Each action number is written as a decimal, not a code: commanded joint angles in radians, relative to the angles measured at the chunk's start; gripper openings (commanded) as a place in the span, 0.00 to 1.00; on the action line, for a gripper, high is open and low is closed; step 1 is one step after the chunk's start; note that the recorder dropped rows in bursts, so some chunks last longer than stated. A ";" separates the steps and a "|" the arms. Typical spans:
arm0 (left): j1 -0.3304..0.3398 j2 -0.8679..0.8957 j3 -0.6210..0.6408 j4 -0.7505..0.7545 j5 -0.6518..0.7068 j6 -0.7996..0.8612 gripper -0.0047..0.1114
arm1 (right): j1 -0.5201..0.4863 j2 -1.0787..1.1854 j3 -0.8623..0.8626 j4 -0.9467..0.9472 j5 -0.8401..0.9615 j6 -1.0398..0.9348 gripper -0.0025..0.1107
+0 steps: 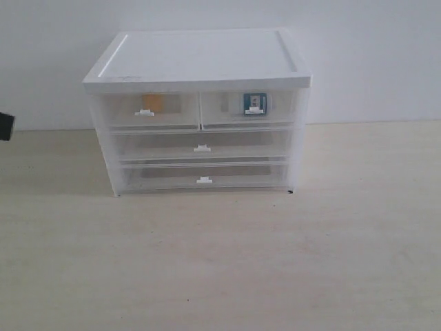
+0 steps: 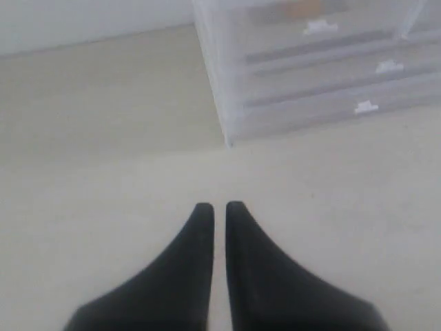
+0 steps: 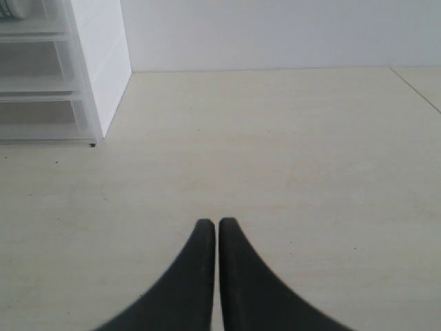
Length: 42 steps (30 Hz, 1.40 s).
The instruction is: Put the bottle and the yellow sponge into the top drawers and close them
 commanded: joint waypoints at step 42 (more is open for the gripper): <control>0.248 -0.921 0.771 -0.246 -0.535 0.303 0.08 | 0.003 -0.006 0.000 -0.006 -0.001 -0.004 0.02</control>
